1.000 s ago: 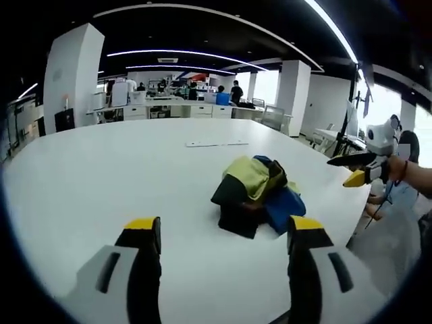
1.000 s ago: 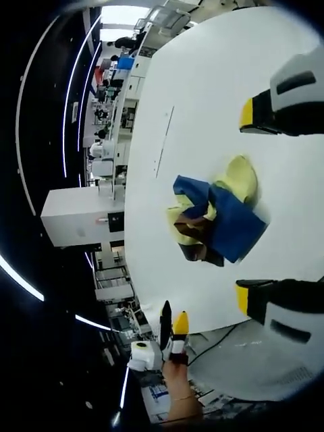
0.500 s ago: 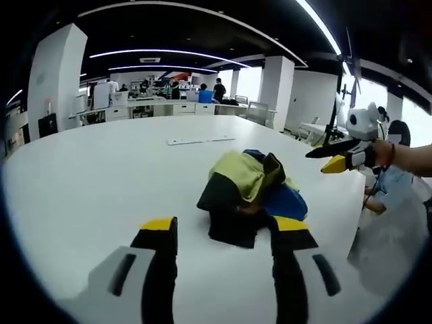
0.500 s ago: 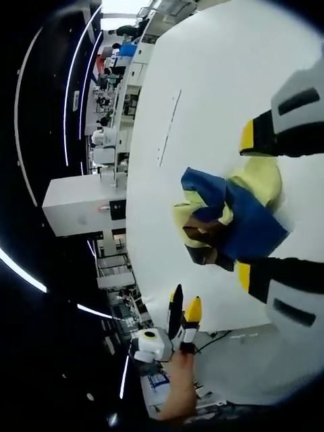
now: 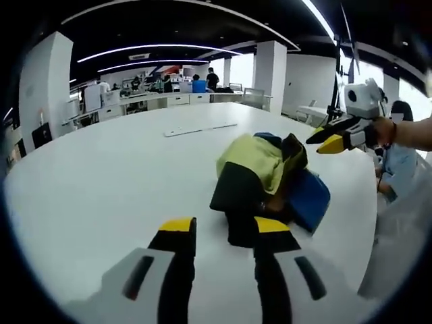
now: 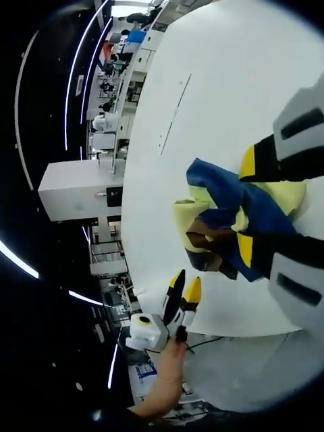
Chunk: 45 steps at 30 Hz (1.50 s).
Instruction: Fold the garment on the visible template until the final outline fits inside the template.
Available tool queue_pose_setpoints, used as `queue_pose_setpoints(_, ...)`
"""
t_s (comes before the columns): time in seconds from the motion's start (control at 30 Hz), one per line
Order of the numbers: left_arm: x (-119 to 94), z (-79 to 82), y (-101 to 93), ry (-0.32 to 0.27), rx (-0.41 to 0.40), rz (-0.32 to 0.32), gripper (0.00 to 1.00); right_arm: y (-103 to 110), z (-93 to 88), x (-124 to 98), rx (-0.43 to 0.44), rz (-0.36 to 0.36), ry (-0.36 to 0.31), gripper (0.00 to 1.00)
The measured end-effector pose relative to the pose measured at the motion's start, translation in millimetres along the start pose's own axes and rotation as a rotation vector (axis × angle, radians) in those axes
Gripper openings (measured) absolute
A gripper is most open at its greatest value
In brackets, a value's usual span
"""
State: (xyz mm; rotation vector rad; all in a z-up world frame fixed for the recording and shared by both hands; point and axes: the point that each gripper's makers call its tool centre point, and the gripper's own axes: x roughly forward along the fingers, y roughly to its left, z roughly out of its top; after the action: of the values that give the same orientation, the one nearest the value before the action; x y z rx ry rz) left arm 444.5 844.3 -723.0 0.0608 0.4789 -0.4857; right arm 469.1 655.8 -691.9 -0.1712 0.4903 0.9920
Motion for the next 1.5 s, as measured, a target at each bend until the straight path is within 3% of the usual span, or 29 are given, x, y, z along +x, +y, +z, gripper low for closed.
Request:
queue_pose_setpoints(0.13, 7, 1.5, 2.3, -0.001, 0.001, -0.009, 0.26, 0, 0.2, 7, -0.027, 0.015, 0.003, 0.22)
queue_pose_setpoints(0.43, 23, 0.5, -1.7, 0.022, 0.104, -0.054, 0.2, 1, -6.8, 23, -0.051, 0.037, 0.039, 0.14)
queue_pose_setpoints(0.7, 33, 4.5, -4.3, 0.016, 0.099, -0.078, 0.14, -1, -9.9, 29, -0.05, 0.03, 0.059, 0.1)
queue_pose_setpoints(0.83, 35, 7.6, -5.5, 0.002, 0.073, -0.09, 0.0, -3, -10.7, 32, -0.041, 0.026, 0.06, 0.03)
queue_pose_setpoints(1.03, 33, 15.0, -2.6, -0.028, -0.01, -0.084, 0.0, -1, -12.1, 31, -0.039, 0.027, 0.065, 0.0)
queue_pose_setpoints(1.23, 24, 29.0, -4.1, -0.083, -0.056, -0.104, 0.0, 1, -0.6, 21, -0.028, 0.018, 0.027, 0.0)
queue_pose_setpoints(1.5, 15, 45.8, 1.8, -0.114, -0.043, -0.088, 0.0, -13, 24.4, 1, 0.023, -0.007, -0.03, 0.0)
